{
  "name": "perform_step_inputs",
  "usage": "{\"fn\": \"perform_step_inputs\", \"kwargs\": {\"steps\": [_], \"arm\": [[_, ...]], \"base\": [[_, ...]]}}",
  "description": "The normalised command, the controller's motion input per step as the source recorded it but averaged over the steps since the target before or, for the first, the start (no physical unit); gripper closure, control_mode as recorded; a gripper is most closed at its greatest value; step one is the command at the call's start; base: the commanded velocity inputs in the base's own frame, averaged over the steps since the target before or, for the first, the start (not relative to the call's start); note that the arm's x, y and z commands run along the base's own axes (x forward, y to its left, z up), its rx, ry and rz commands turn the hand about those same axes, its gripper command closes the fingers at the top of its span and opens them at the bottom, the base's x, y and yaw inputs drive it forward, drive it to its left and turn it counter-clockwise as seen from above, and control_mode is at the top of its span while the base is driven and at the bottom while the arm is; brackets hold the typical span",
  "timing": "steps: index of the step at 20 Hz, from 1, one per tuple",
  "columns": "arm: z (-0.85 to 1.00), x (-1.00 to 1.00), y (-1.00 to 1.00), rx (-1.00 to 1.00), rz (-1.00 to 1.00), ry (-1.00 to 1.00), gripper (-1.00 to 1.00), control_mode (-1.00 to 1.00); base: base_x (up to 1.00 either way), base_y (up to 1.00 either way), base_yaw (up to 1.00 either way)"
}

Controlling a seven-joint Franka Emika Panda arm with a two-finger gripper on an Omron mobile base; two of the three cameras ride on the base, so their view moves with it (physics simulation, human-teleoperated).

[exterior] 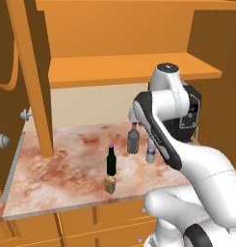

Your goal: Sort all alcoholic drinks to one cabinet, and non-alcoholic drinks to the other.

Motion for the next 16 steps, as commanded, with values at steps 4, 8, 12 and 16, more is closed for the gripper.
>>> {"fn": "perform_step_inputs", "kwargs": {"steps": [4,8,12,16], "arm": [[-0.11,-0.40,0.43,-0.04,-0.15,-0.14,-1.00,-1.00],[-0.13,-0.34,0.41,-0.03,-0.19,-0.13,-1.00,-1.00],[-0.13,-0.25,0.39,-0.01,-0.19,-0.09,-1.00,-1.00],[-0.12,-0.16,0.39,0.00,-0.19,-0.07,-1.00,-1.00]], "base": [[0.00,0.00,0.00],[0.00,0.00,0.00],[0.00,0.00,0.00],[0.00,0.00,0.00]]}}
